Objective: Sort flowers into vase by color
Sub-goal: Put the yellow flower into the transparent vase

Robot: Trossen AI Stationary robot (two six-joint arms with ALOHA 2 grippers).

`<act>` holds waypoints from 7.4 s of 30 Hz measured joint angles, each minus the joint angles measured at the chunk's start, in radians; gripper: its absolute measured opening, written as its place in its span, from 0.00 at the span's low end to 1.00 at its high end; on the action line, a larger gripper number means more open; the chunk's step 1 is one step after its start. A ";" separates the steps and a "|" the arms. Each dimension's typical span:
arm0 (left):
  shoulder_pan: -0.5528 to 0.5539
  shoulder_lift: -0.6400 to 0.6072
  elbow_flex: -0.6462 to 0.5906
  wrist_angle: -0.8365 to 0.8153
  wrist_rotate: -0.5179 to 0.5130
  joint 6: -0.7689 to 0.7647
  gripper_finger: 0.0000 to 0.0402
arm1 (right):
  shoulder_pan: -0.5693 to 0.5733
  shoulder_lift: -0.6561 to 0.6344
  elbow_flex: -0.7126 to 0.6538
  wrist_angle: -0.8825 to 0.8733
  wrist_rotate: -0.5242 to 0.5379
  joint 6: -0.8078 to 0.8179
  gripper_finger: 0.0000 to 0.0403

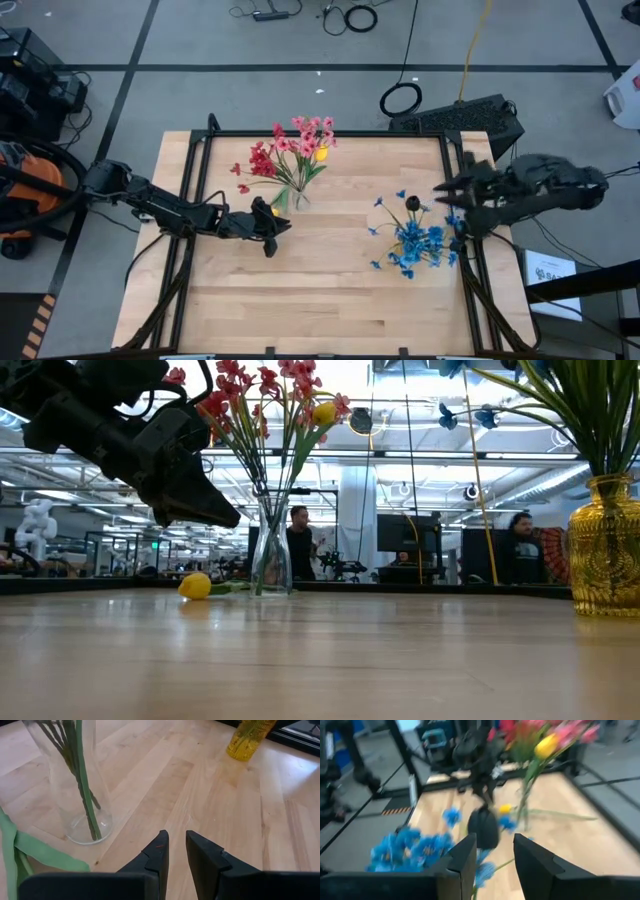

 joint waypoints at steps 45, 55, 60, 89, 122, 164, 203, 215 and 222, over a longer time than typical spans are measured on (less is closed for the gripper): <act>0.228 -0.017 0.159 -0.605 -0.024 -0.394 0.18 | 0.000 0.006 0.119 -0.552 0.373 1.058 0.00; 0.264 0.071 0.159 -0.572 0.114 -0.396 0.18 | 0.000 0.019 0.087 -0.429 0.380 1.077 0.00; 0.264 0.072 0.159 -0.546 0.102 -0.395 0.18 | 0.000 0.019 0.087 -0.418 0.398 1.079 0.00; 0.259 0.099 0.158 -0.439 0.056 -0.331 0.39 | 0.000 0.018 0.086 -0.368 0.426 1.038 0.00; -0.248 0.179 0.282 -0.649 0.373 -0.905 0.04 | 0.000 0.018 0.127 -0.359 0.240 0.702 0.00; -0.229 0.178 0.435 -0.839 0.554 -0.549 0.42 | 0.000 0.239 0.189 0.022 0.207 0.324 0.00; -0.361 0.455 0.785 -0.784 0.334 -1.304 0.41 | 0.000 0.128 0.190 -0.238 0.208 0.353 0.00; -0.370 0.457 0.786 -1.139 0.428 -1.355 0.40 | 0.000 0.126 0.190 -0.240 0.209 0.354 0.00; -0.364 0.457 0.786 -1.079 0.475 -1.363 0.40 | 0.000 0.126 0.190 -0.240 0.213 0.362 0.00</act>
